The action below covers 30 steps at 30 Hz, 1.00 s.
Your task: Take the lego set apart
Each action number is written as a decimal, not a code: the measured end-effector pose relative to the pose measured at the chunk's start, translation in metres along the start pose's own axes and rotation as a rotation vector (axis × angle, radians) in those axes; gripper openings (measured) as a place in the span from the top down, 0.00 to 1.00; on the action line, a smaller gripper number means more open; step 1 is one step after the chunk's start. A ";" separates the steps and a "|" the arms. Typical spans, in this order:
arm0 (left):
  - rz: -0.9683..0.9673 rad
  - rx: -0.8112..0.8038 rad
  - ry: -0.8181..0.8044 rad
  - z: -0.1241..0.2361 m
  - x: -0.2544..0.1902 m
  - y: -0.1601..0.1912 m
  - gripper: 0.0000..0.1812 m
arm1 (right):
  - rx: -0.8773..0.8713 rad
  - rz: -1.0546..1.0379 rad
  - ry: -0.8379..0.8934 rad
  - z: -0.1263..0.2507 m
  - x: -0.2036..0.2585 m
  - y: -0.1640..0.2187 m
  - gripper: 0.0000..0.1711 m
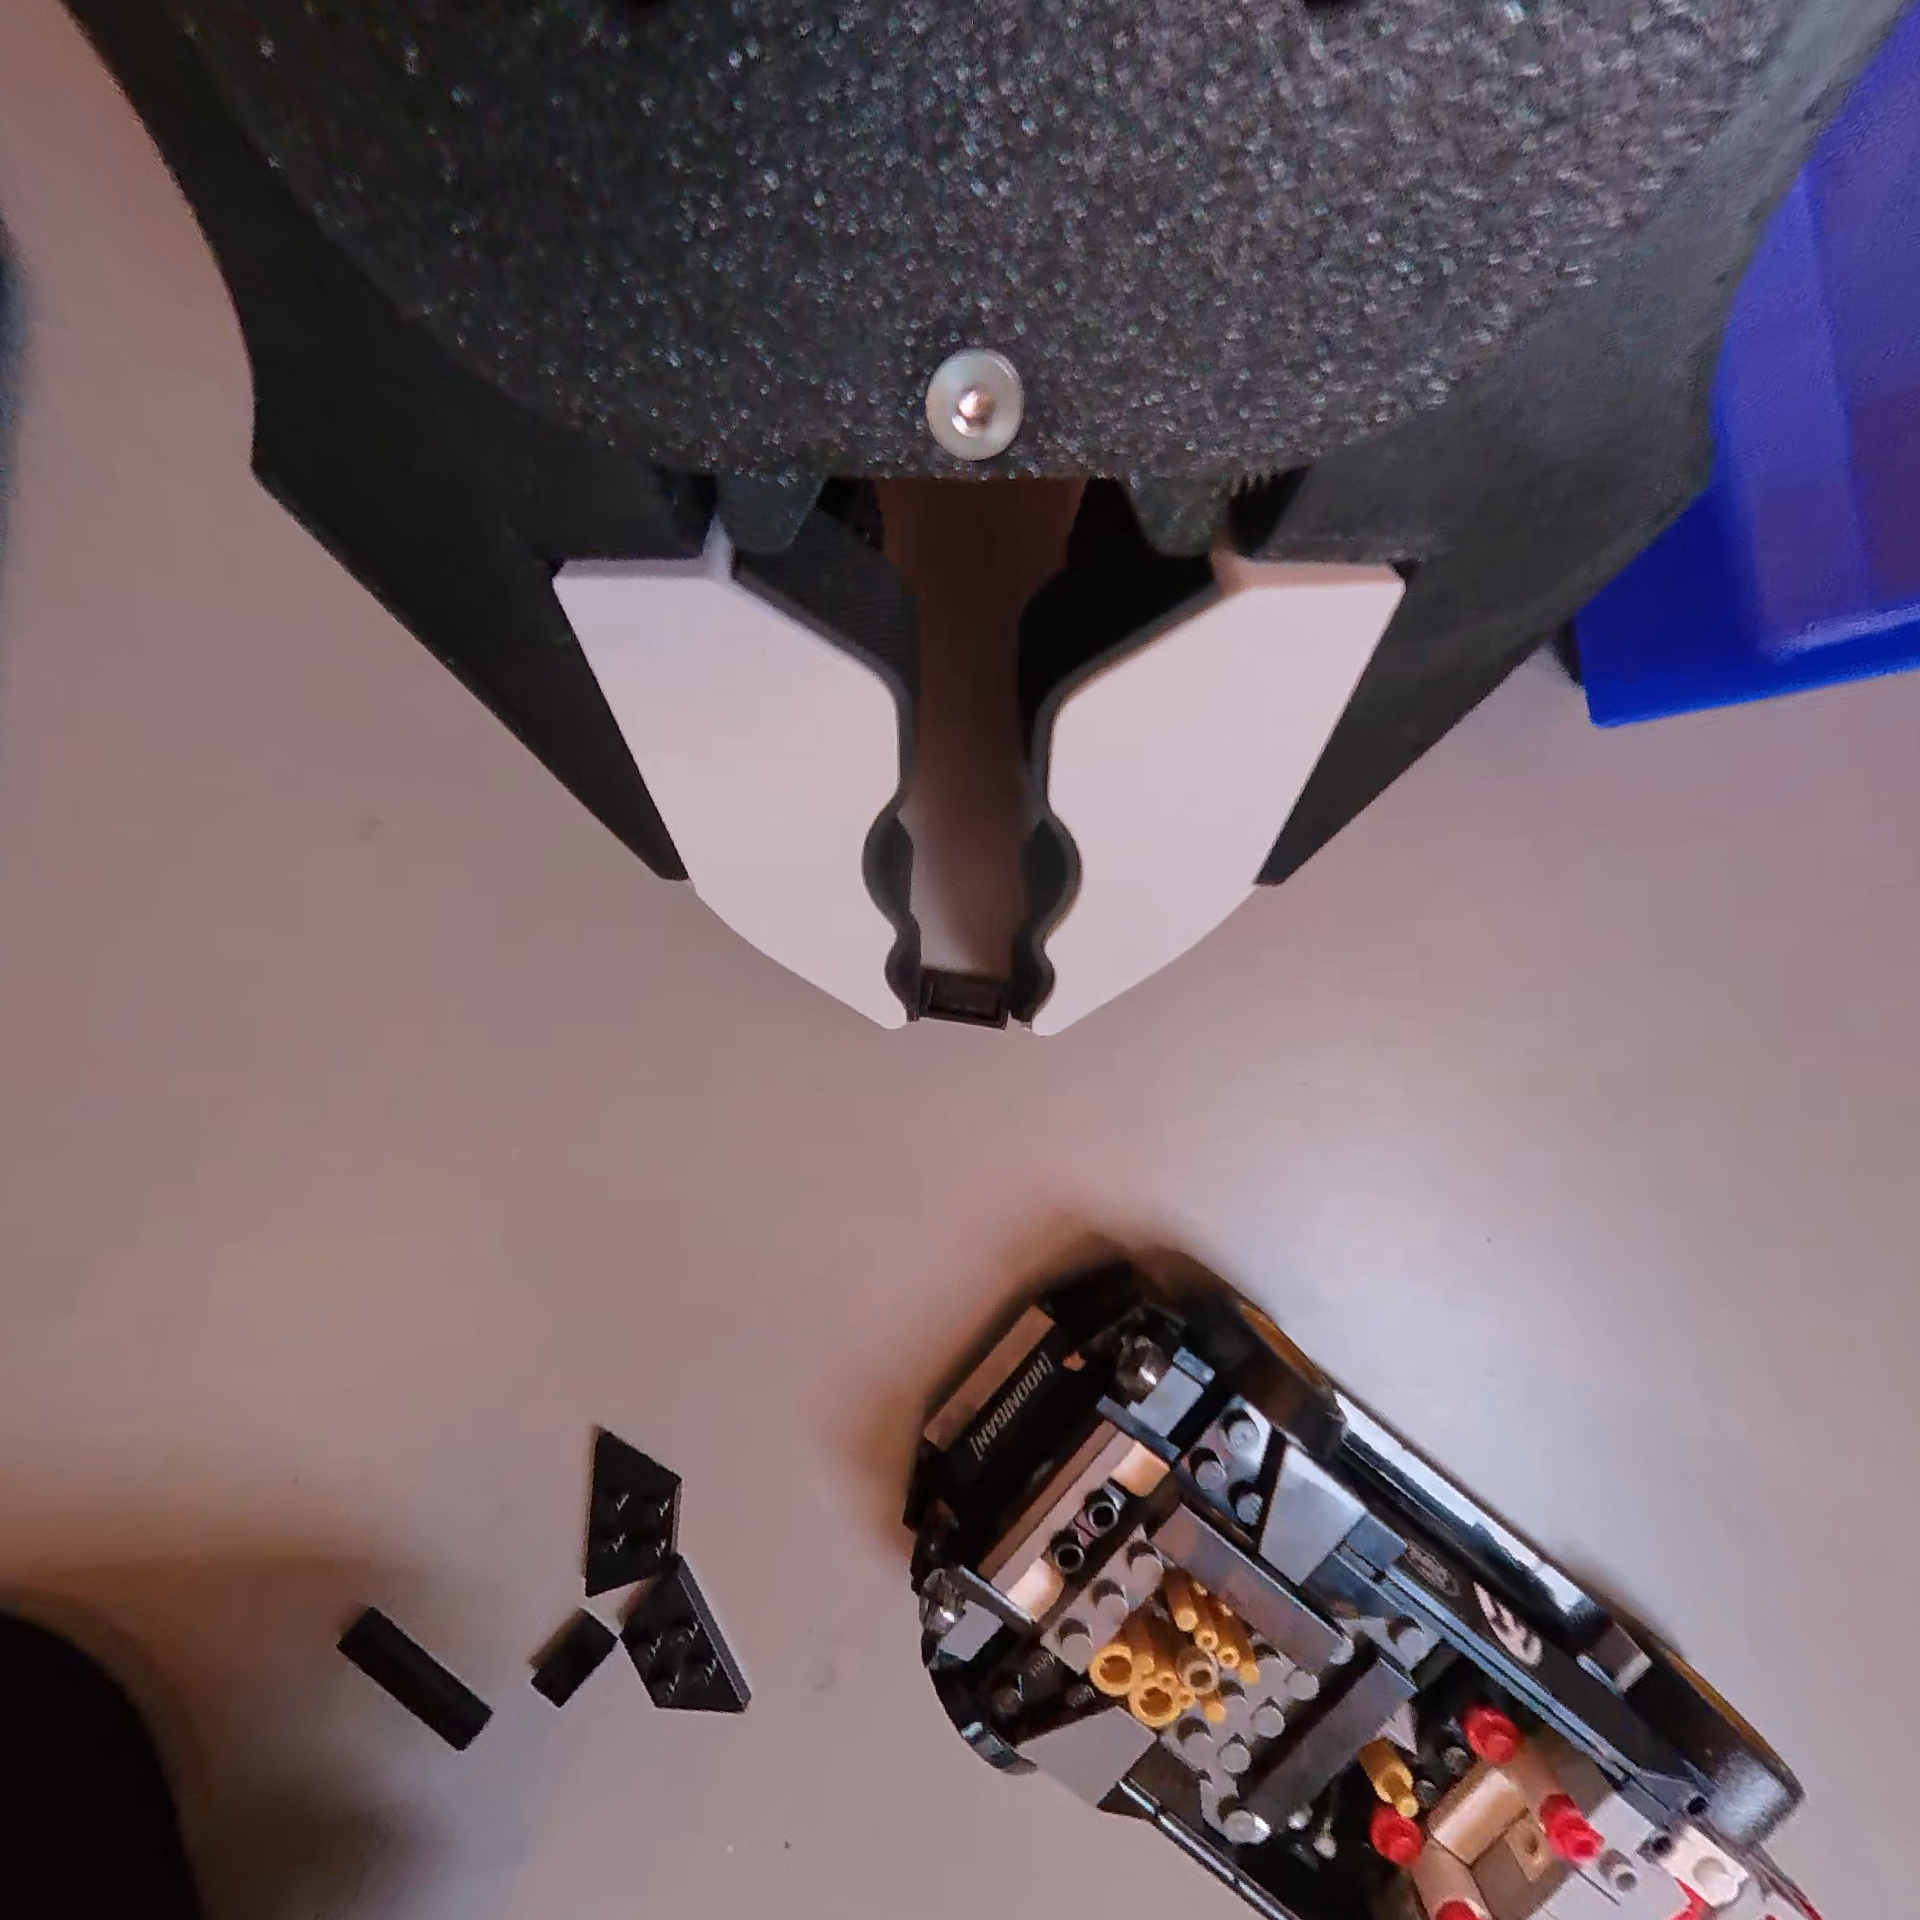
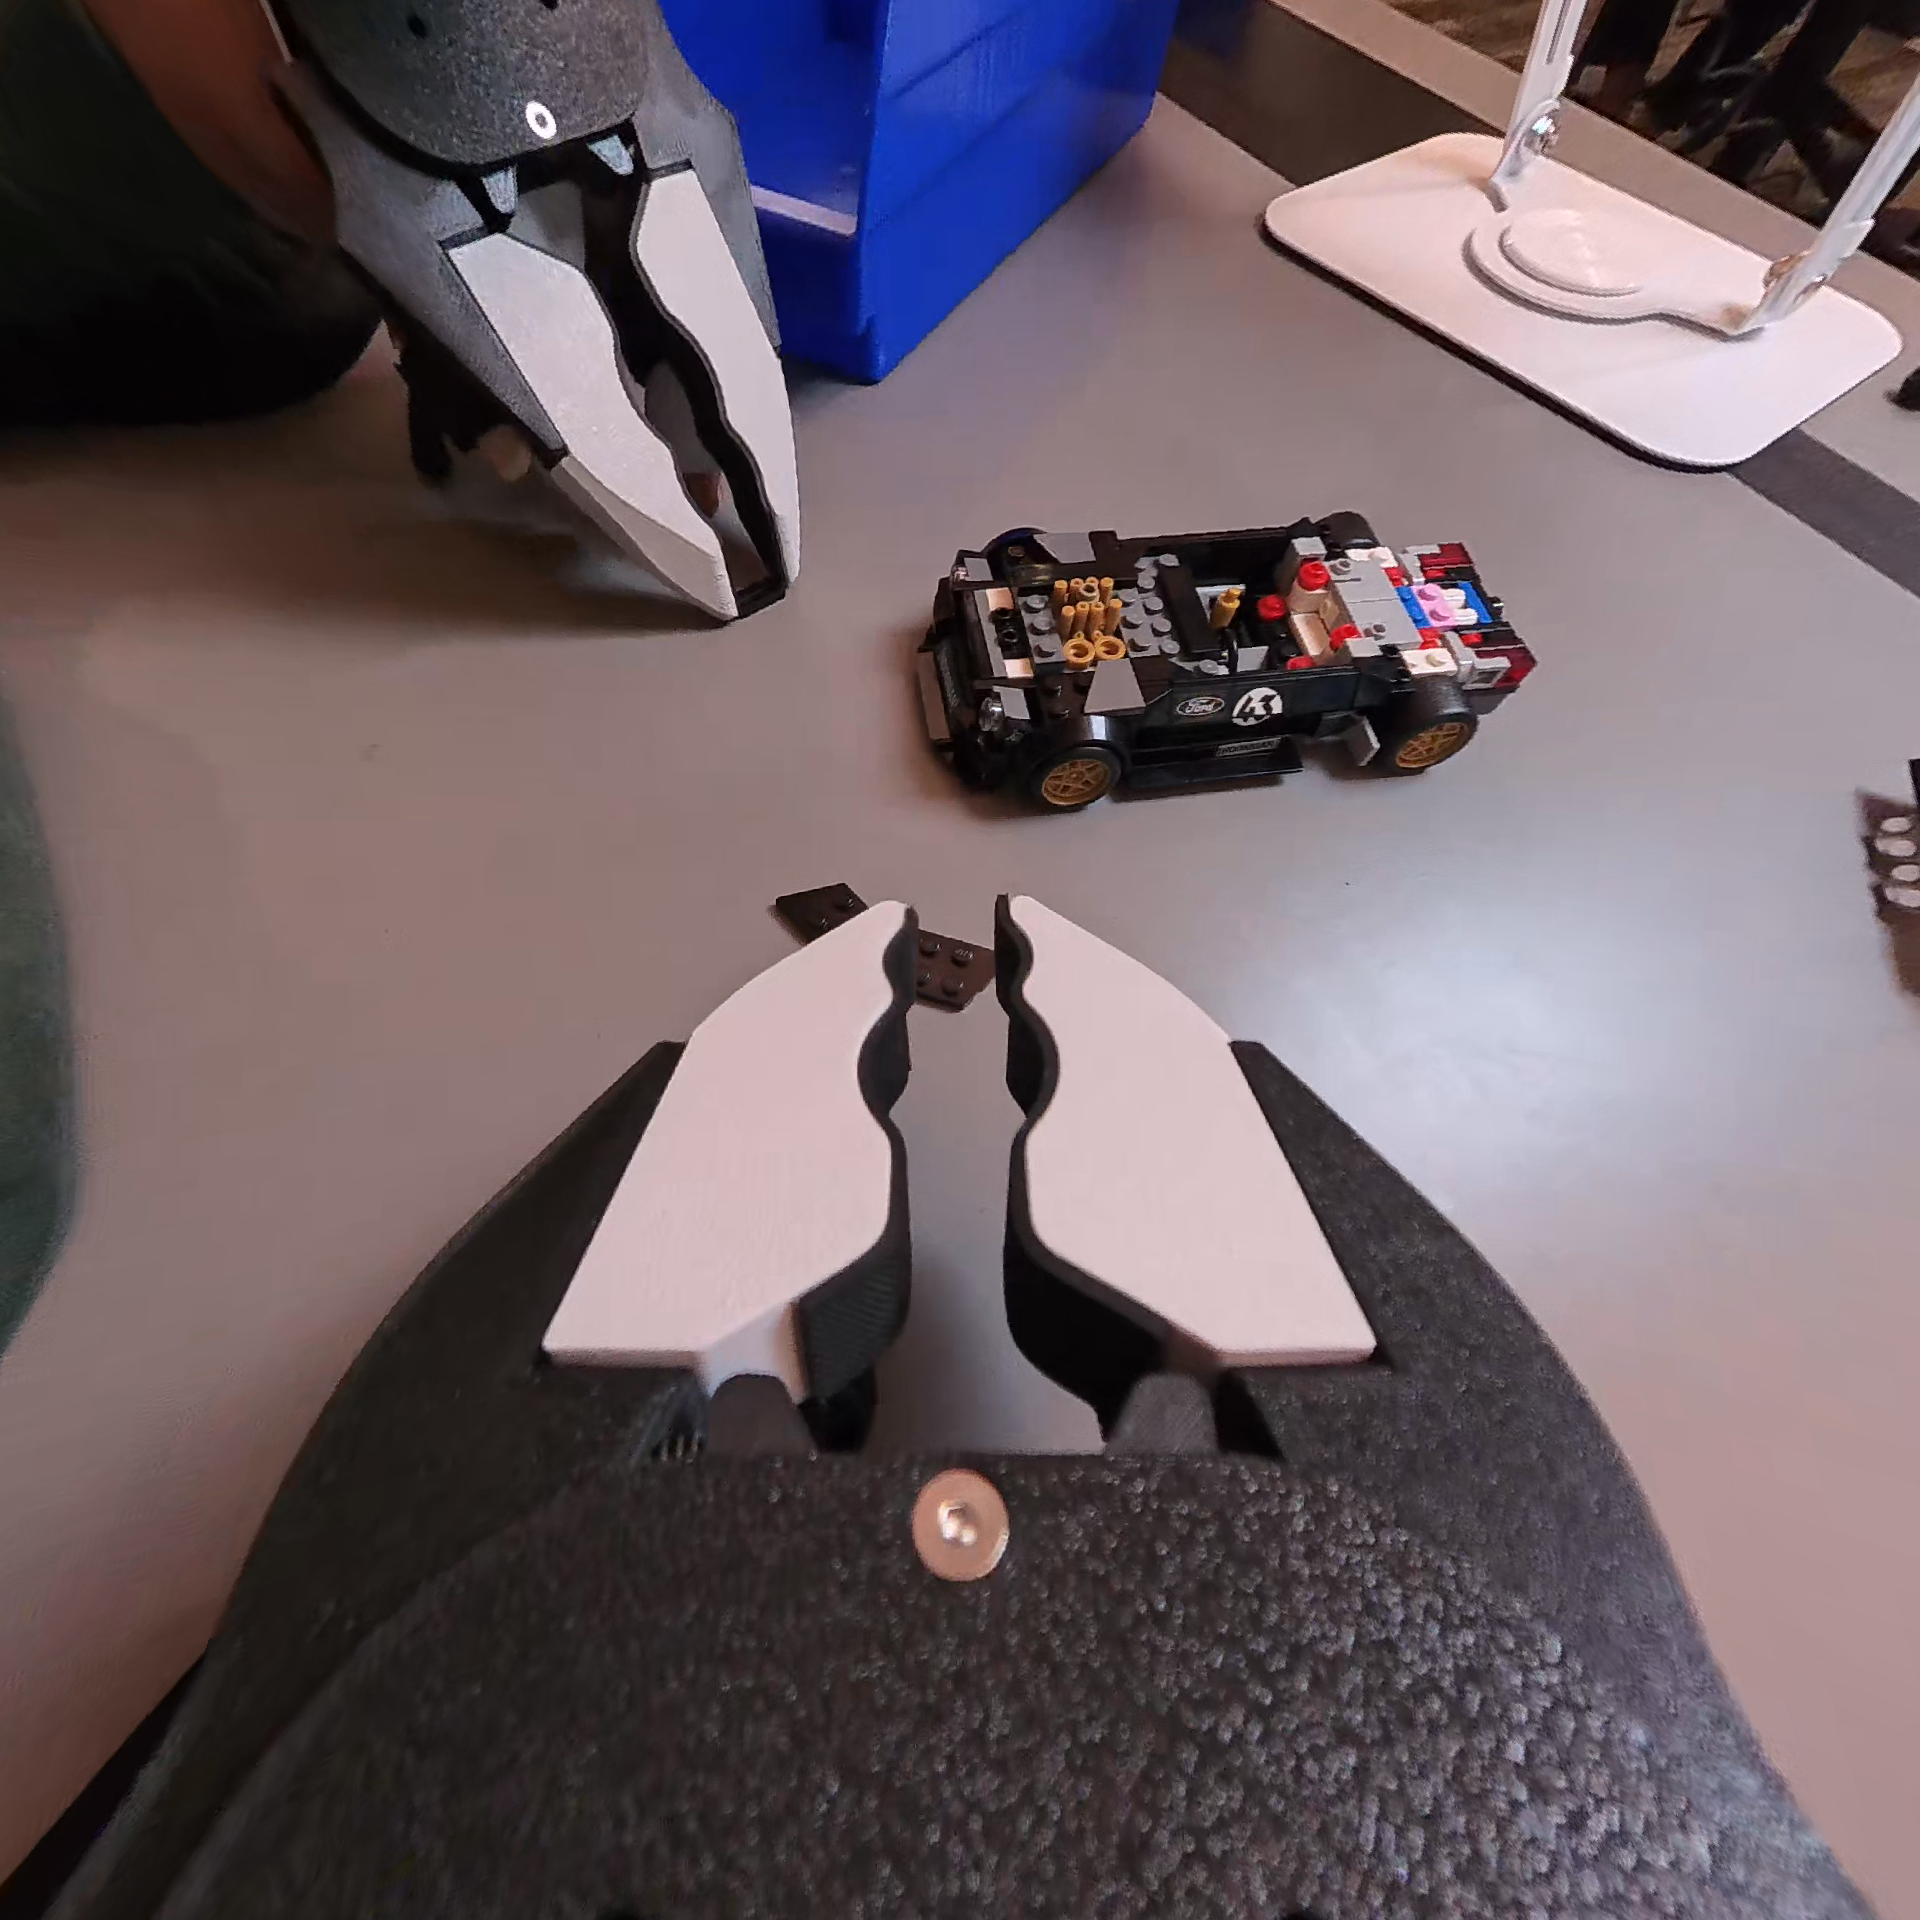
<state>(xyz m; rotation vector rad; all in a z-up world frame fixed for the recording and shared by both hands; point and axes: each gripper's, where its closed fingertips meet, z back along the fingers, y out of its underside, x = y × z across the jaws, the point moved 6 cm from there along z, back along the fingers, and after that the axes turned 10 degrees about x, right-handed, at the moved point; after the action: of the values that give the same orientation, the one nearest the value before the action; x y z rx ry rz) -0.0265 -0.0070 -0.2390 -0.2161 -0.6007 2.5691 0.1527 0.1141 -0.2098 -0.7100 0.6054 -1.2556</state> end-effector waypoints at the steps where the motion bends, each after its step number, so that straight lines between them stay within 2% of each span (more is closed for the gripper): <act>1: -0.008 -0.019 -0.016 -0.001 -0.001 -0.002 0.91 | -0.001 -0.004 -0.009 0.000 0.001 0.000 0.92; 4: -0.101 -0.219 -0.004 0.002 -0.024 -0.025 0.91 | -0.023 -0.032 -0.080 0.000 0.012 -0.007 0.92; 9: -0.329 -0.626 -0.088 0.030 -0.067 -0.066 0.91 | -0.121 -0.273 -0.340 -0.004 0.029 -0.027 0.88; 13: -0.348 -0.769 -0.103 0.040 -0.081 -0.073 0.91 | -0.198 -0.379 -0.538 -0.001 0.035 -0.038 0.89; 20: -0.375 -0.876 -0.085 0.057 -0.087 -0.071 0.91 | -0.339 -0.577 -0.957 0.008 0.040 -0.048 0.88; 23: -0.382 -0.897 -0.079 0.059 -0.091 -0.068 0.91 | -0.350 -0.606 -1.044 0.007 0.044 -0.054 0.88; 25: -0.397 -0.905 -0.102 0.060 -0.093 -0.068 0.91 | -0.337 -0.583 -1.052 0.004 0.049 -0.057 0.95; 28: -0.402 -0.890 -0.139 0.061 -0.091 -0.067 0.93 | -0.335 -0.543 -1.011 0.007 0.044 -0.059 0.98; 30: -0.388 -0.854 -0.125 0.058 -0.086 -0.064 0.88 | -0.297 -0.485 -0.899 0.015 0.031 -0.057 0.98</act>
<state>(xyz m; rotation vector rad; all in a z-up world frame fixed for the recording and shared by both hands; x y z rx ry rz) 0.0604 -0.0207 -0.1549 -0.1900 -1.5881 1.8316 0.1346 0.0775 -0.1570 -1.6118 -0.1489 -1.1255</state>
